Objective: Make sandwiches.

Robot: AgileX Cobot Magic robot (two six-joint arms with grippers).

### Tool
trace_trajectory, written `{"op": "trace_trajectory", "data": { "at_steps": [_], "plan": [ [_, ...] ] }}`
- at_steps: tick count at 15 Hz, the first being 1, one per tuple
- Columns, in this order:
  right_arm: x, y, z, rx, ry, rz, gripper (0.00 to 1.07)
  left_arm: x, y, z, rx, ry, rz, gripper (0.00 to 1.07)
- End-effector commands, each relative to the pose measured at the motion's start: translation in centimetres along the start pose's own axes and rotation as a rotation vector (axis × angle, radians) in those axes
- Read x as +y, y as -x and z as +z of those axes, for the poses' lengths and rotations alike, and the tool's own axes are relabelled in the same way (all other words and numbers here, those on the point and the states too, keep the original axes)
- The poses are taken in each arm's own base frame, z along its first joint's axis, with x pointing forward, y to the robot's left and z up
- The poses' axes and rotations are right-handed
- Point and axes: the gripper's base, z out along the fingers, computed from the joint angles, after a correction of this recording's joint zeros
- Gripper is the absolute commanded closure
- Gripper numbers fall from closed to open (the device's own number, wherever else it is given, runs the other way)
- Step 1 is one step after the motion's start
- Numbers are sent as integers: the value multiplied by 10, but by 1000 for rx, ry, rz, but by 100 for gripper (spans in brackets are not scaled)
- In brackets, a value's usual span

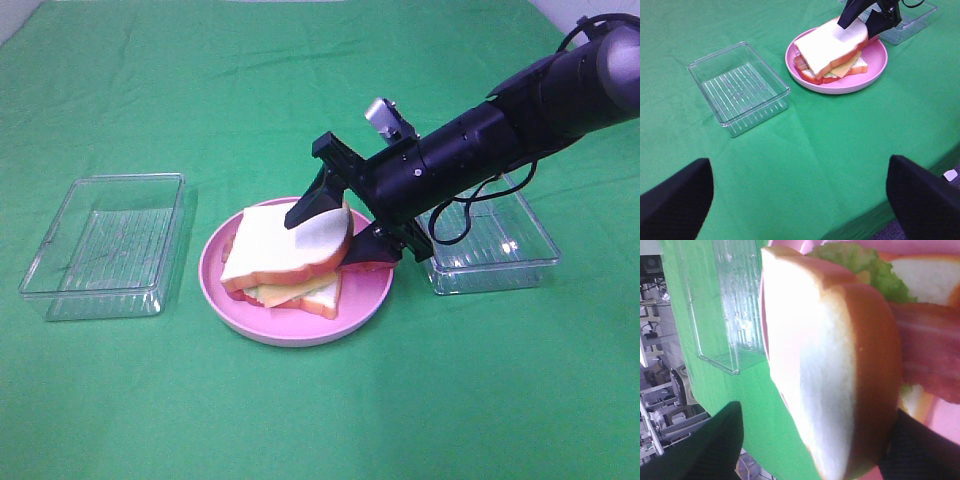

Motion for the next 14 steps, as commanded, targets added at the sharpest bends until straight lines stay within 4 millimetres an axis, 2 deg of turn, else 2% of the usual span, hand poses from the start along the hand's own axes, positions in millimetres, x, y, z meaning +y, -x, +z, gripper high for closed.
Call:
{"op": "trace_trajectory", "data": {
  "at_steps": [1, 4, 5, 6, 9, 10, 12, 13, 14],
  "plan": [
    [3, -6, -8, 40, -39, -33, 38, -1, -1, -3, -31, -1, -7, 18],
    [3, -10, -18, 56, -135, -51, 38, -1, -1, -3, -31, -1, -7, 18],
    [6, -13, -30, 53, -198, -113, 38, -1, -1, -3, -31, -1, -7, 18],
    [6, -13, -30, 53, -198, -113, 38, -1, -1, -3, -31, -1, -7, 18],
    [31, -34, -85, 40, -387, -256, 38, -1, -1, -3, -31, -1, -7, 18],
    [31, -34, -85, 40, -387, -256, 38, -1, -1, -3, -31, -1, -7, 18],
    [54, -66, -134, 50, -482, -354, 38, -1, -1, -3, -31, -1, -7, 18],
    [58, -71, -142, 34, -491, -360, 38, -1, -1, -3, -31, -1, -7, 18],
    [70, -89, -170, -24, -537, -399, 38, -1, -1, -3, -31, -1, -7, 18]
  ]
}}
